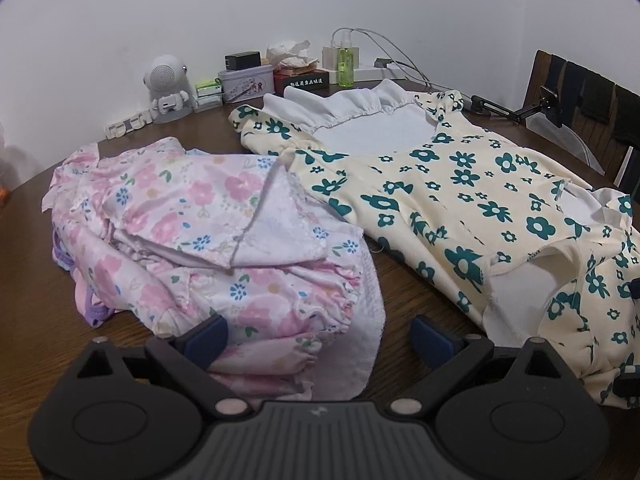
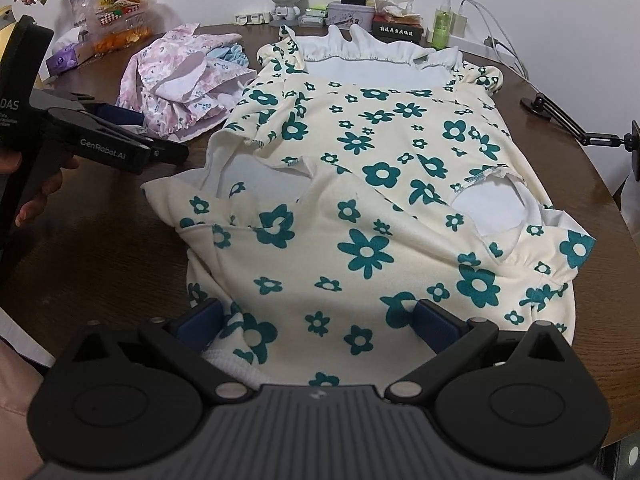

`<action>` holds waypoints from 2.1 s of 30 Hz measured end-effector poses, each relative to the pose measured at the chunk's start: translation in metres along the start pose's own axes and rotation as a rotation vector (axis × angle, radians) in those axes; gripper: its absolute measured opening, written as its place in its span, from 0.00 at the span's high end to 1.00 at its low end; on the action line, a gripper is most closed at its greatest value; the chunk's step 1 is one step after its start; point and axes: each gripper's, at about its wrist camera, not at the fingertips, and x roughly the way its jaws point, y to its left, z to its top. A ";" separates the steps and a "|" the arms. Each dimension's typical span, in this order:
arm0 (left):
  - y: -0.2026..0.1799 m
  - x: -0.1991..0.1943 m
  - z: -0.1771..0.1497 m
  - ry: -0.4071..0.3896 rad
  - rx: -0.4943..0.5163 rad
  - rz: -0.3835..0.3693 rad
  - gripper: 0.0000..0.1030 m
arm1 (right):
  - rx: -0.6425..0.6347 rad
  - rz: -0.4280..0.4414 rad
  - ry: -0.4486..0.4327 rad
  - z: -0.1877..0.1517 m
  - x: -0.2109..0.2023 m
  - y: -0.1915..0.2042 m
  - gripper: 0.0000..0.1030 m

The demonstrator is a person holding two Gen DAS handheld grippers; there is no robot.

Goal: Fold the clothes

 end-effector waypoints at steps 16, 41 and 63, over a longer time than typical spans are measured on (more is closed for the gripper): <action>-0.001 -0.012 0.014 0.043 0.050 0.020 0.03 | 0.004 0.001 0.143 0.021 0.009 -0.001 0.00; -0.007 -0.033 0.024 0.163 0.099 0.037 0.03 | -0.086 0.009 0.246 0.041 0.005 0.010 0.00; 0.002 -0.014 0.151 0.390 0.023 0.088 0.05 | -0.154 0.000 0.368 0.072 -0.007 0.042 0.00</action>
